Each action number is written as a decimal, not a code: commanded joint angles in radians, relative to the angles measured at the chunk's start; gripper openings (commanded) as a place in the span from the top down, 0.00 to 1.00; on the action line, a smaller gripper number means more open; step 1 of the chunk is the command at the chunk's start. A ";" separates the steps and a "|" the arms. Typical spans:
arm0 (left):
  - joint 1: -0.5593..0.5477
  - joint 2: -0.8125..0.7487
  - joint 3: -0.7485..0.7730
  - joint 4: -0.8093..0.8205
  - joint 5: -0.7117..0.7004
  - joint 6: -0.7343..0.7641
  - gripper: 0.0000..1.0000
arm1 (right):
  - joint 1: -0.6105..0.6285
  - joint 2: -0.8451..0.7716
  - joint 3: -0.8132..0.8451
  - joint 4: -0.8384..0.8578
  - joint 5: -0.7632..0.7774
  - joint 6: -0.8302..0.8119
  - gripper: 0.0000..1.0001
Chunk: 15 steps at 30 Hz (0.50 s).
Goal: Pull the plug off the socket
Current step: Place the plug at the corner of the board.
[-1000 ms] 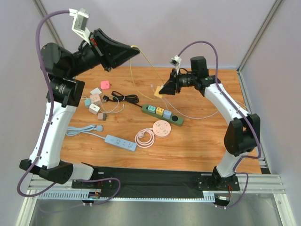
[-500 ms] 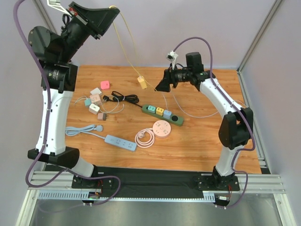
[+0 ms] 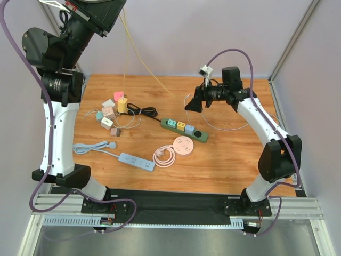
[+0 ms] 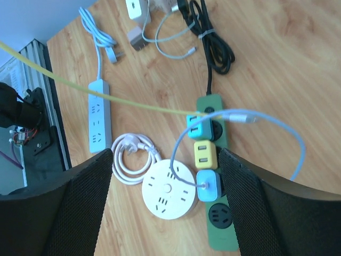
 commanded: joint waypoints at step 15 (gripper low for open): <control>0.014 -0.064 -0.056 -0.085 -0.027 0.087 1.00 | 0.103 0.024 -0.110 0.148 0.136 0.154 1.00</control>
